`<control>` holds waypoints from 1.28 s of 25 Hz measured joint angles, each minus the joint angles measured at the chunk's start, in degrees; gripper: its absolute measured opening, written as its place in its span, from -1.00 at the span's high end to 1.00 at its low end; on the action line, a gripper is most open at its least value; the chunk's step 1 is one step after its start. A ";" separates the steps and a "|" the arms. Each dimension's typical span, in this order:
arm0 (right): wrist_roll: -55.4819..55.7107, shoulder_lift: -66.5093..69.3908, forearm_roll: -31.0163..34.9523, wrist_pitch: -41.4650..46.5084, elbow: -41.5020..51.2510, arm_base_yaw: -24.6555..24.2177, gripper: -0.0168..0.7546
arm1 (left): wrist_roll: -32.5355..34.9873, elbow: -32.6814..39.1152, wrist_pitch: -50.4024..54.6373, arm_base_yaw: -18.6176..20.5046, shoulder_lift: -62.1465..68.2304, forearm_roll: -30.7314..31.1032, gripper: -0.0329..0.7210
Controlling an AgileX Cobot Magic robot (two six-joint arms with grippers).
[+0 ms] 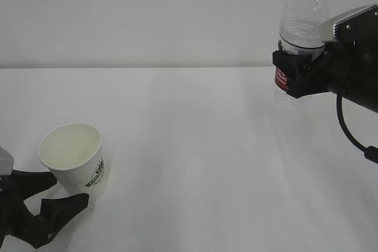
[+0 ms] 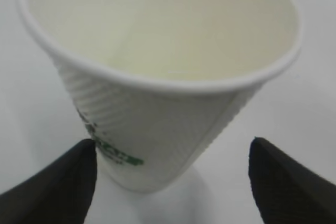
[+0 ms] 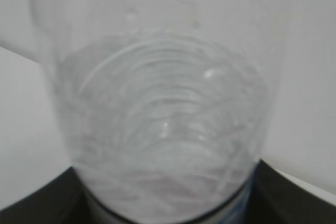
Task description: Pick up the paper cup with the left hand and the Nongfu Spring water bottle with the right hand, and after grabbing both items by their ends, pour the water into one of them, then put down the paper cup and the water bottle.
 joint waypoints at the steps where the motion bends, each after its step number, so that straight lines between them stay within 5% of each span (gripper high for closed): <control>1: 0.00 0.00 0.00 0.00 0.00 0.00 -0.19 | 0.00 -0.37 0.00 0.00 0.12 0.34 -0.85; 32: 0.00 0.00 0.00 -0.33 0.00 0.00 -0.15 | 0.00 -5.31 0.00 0.00 2.24 1.81 -0.81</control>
